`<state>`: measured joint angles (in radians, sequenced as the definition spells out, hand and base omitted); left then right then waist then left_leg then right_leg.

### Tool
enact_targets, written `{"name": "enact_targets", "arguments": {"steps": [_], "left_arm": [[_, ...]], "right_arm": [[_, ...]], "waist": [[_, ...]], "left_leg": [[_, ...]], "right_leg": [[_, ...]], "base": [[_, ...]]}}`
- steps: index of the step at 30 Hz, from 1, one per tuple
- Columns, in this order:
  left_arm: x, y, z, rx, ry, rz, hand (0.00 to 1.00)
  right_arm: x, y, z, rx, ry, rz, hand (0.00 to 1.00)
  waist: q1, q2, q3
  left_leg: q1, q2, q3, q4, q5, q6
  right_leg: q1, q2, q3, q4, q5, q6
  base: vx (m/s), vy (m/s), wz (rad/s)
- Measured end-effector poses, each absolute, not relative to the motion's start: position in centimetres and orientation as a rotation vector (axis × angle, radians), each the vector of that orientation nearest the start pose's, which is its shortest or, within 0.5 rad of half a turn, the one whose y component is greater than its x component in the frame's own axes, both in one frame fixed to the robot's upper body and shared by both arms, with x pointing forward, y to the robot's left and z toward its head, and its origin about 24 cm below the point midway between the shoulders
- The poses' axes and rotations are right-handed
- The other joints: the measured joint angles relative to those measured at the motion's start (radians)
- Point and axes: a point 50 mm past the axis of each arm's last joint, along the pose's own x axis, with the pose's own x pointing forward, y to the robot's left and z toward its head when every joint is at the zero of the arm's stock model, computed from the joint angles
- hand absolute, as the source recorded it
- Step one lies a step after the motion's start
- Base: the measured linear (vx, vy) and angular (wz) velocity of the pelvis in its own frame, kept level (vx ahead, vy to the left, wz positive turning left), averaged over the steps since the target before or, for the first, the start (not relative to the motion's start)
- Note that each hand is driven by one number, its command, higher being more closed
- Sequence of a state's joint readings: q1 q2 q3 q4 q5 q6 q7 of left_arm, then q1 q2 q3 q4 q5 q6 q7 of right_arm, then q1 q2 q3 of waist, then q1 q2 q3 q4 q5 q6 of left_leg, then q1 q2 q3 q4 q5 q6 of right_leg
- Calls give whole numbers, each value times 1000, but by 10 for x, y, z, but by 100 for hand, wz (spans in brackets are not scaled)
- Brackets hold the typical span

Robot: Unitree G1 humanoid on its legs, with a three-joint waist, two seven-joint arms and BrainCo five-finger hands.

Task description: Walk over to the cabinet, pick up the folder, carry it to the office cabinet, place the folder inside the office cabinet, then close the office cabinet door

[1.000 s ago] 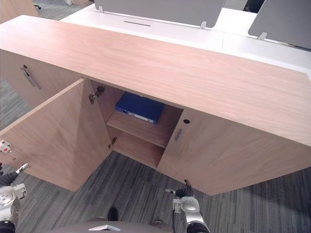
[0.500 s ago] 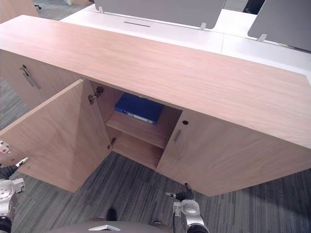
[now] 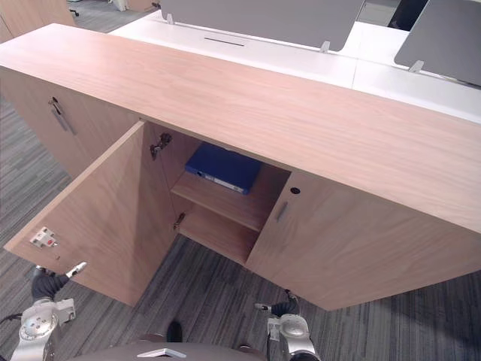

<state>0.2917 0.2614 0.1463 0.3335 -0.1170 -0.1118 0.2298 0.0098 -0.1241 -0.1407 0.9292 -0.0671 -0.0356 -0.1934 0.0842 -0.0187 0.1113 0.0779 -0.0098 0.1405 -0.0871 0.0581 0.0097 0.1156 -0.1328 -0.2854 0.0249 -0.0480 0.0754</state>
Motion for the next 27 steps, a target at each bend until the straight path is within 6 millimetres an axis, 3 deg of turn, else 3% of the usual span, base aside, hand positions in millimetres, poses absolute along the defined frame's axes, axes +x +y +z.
{"name": "enact_targets", "arguments": {"steps": [7, 9, 17, 21, 27], "left_arm": [[143, 243, -67, 176, 498, 312, 0], [142, 234, -71, 171, 511, 268, 0], [151, 159, -82, 194, 518, -108, 0], [178, 133, -71, 200, 433, -220, 0], [202, 130, -65, 234, 386, -233, 0]], "right_arm": [[132, -225, -138, -199, 928, -331, 0], [131, -223, -140, -193, 941, -329, 0], [115, -217, -146, -190, 991, -323, 0], [113, -217, -147, -191, 996, -324, 0], [96, -221, -152, -201, 1055, -332, 0]], "waist": [[-15, 5, -3], [-30, 5, -4], [-116, 25, -47], [-156, 24, -54], [-201, 31, -76]], "left_leg": [[-7, -3, 6, 0, 12, -3], [-6, -7, 11, 0, 12, -2], [13, -15, 106, 0, 1, 11], [30, -14, 147, 0, -10, 14], [36, -11, 204, 0, -29, 9]], "right_leg": [[-16, 9, 87, 5, -2, 9], [-17, 10, 112, 5, -1, 12], [-47, 9, 229, -3, 5, 12], [-51, 15, 280, -13, 7, 10], [-64, 19, 321, -35, 22, -13]], "base": [[-85, 30, 5], [-63, 53, -4], [-21, 69, -37], [-3, 30, -33], [38, 27, -34]]}}
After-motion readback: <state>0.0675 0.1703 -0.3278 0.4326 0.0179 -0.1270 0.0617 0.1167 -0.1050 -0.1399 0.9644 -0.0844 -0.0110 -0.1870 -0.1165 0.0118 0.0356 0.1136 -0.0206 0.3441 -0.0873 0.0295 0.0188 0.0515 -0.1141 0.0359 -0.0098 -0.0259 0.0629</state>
